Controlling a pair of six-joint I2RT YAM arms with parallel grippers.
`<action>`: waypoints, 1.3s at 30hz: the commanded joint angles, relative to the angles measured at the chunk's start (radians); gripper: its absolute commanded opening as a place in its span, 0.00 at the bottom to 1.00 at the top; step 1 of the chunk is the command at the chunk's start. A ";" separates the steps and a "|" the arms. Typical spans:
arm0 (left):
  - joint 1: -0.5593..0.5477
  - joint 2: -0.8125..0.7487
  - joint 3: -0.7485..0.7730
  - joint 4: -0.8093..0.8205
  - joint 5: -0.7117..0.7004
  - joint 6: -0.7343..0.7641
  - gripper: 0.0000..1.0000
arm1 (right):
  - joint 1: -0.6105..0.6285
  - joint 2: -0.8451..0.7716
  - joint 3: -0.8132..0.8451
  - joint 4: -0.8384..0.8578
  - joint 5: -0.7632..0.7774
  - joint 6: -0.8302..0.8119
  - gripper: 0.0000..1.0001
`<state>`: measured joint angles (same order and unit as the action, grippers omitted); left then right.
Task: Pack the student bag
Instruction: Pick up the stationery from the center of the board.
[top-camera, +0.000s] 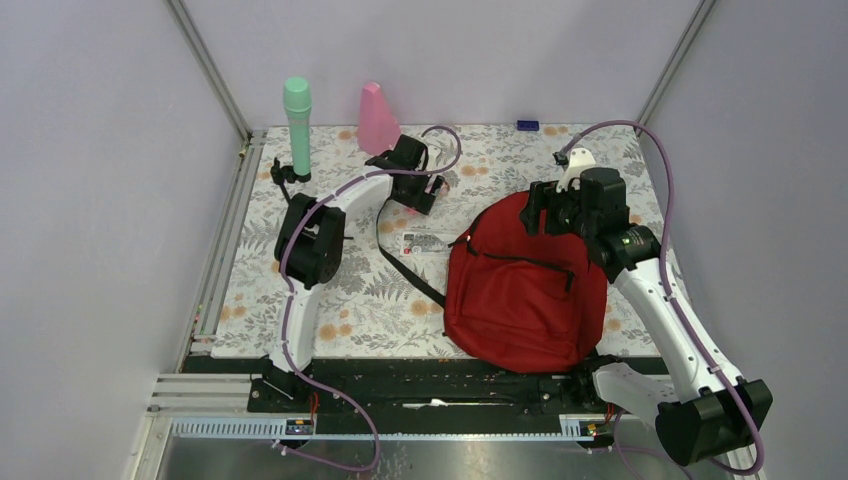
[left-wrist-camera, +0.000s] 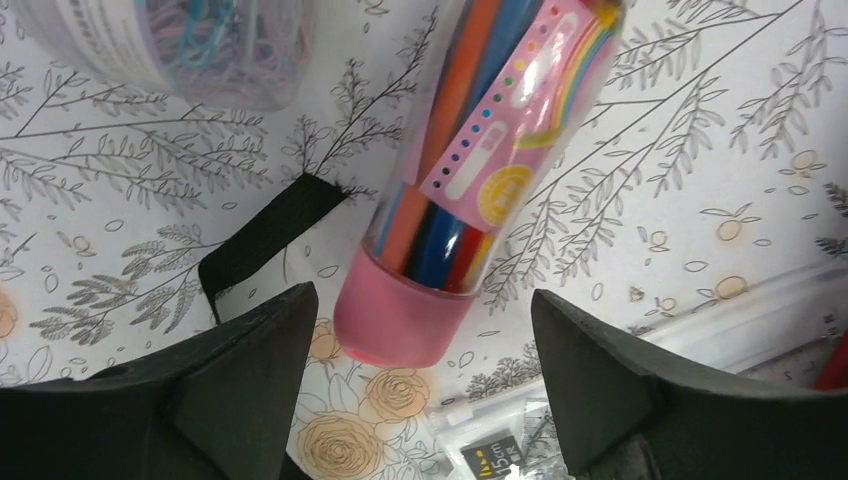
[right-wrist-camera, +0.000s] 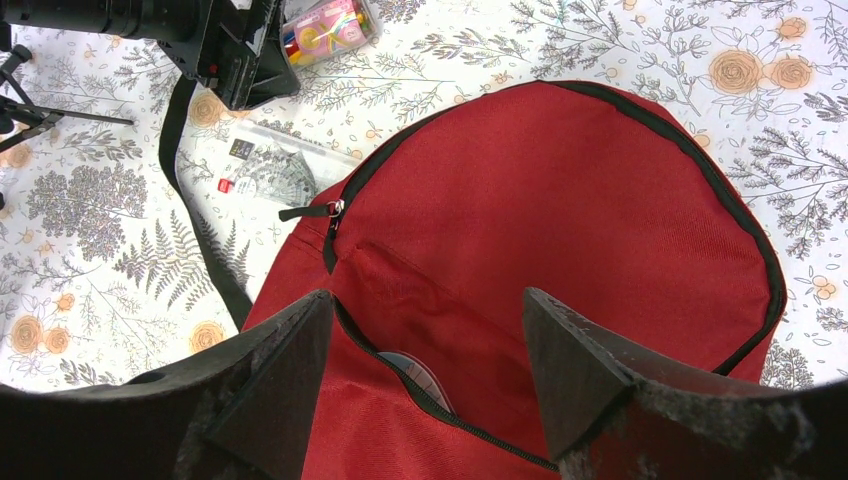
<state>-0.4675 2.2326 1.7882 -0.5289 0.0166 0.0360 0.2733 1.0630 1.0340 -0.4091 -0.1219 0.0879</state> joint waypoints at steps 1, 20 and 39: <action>-0.008 -0.028 0.004 0.060 0.051 -0.012 0.79 | 0.006 0.001 -0.006 0.033 0.008 0.015 0.76; -0.010 0.044 0.060 0.014 0.054 -0.047 0.41 | 0.006 -0.056 -0.018 0.056 0.007 0.088 0.75; -0.055 -0.663 -0.617 0.686 0.248 -0.439 0.00 | 0.006 -0.177 -0.085 0.234 -0.144 0.315 0.88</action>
<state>-0.4828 1.7592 1.2850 -0.1856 0.1493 -0.2565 0.2733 0.8761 0.9501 -0.2993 -0.1482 0.2974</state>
